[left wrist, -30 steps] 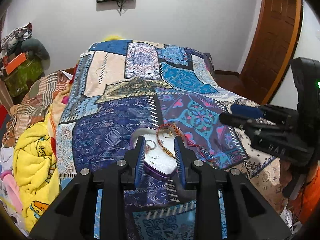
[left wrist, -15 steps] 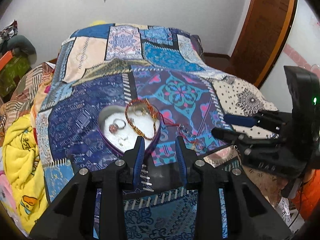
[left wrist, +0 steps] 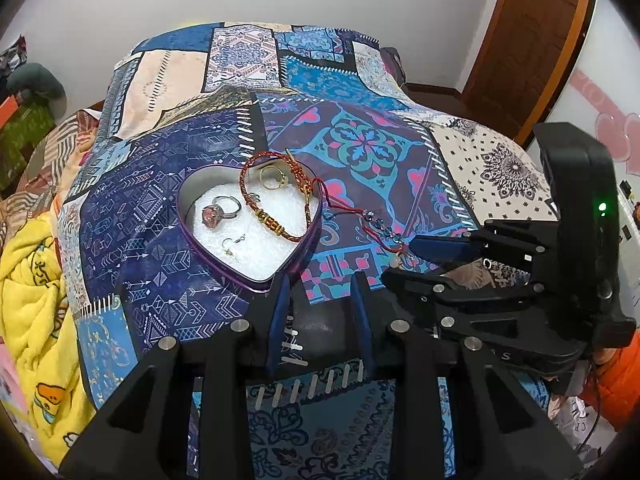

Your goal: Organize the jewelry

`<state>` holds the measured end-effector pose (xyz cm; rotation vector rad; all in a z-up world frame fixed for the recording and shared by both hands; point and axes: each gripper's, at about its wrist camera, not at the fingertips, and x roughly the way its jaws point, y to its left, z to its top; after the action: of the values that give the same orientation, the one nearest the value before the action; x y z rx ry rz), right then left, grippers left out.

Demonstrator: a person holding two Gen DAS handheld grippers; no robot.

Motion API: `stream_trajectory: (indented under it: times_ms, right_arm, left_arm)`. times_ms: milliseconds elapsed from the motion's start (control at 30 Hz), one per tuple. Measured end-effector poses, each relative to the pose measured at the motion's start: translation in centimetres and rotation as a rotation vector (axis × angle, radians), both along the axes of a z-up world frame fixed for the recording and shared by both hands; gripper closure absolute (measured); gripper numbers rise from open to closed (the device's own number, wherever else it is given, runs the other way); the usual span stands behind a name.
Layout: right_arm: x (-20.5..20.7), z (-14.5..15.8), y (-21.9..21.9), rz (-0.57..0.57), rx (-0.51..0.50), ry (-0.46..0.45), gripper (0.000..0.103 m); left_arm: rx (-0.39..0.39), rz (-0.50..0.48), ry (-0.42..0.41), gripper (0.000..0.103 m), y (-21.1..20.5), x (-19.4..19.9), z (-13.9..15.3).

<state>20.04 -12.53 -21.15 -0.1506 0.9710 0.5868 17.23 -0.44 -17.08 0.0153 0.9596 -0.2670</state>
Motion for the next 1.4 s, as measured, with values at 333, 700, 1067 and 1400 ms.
stream_trajectory:
  times_ms: [333,700,1067,1400]
  right_arm:
    - [-0.2,0.5,-1.1,-0.018,0.028,-0.011,0.098]
    - [-0.1,2.0,-6.2,-0.138,0.067,-0.038,0.098]
    - [-0.1,2.2,-9.5,-0.183,0.098,0.010,0.083]
    - [-0.2,1.3,-6.3,-0.101,0.081,0.034,0.069]
  left_arm:
    - [-0.024,-0.028,0.014,0.072,-1.2,0.2,-0.6]
    - [-0.040,-0.069,0.041,0.072,-4.7,2.5,-1.9]
    - [-0.033,-0.033,0.070,0.073,-6.6,5.7,-3.5]
    - [-0.119,-0.002,0.099,0.103,-2.9,5.1,-3.5]
